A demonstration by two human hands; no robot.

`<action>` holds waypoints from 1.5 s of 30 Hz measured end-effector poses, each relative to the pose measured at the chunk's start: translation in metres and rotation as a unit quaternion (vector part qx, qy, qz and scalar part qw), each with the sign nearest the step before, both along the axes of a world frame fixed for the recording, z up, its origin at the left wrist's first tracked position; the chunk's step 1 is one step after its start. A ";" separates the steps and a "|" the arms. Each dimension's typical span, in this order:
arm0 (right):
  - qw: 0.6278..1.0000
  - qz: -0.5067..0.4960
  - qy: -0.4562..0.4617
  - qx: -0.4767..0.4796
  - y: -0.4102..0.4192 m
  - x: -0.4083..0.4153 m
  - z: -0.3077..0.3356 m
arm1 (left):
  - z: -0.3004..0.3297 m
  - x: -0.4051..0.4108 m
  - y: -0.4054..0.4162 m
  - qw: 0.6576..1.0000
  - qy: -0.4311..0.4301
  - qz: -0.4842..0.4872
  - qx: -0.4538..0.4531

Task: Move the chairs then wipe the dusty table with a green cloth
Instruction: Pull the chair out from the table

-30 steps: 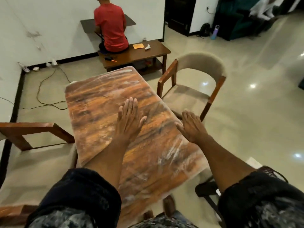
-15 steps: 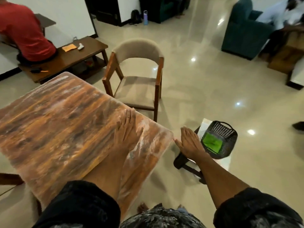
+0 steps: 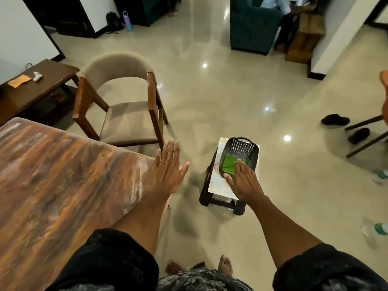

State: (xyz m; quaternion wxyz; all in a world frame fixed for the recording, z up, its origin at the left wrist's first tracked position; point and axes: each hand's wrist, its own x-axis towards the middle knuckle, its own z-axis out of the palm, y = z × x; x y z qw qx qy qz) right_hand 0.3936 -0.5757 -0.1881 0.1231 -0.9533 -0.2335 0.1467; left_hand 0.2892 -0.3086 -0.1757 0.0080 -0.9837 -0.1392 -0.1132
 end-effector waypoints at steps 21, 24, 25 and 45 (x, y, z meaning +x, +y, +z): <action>0.996 -0.084 -0.029 0.007 -0.191 0.046 0.010 | 0.008 0.107 -0.200 0.994 0.049 -0.087 -0.039; 0.996 -0.087 -0.032 0.009 -0.194 0.054 0.010 | 0.003 0.119 -0.205 0.993 0.060 -0.097 -0.026; 0.996 -0.087 -0.034 0.011 -0.193 0.056 0.010 | 0.002 0.121 -0.206 0.993 0.069 -0.095 -0.031; 0.981 -0.180 -0.065 -0.034 -0.273 0.146 0.041 | 0.004 0.259 -0.305 0.961 0.129 -0.235 -0.069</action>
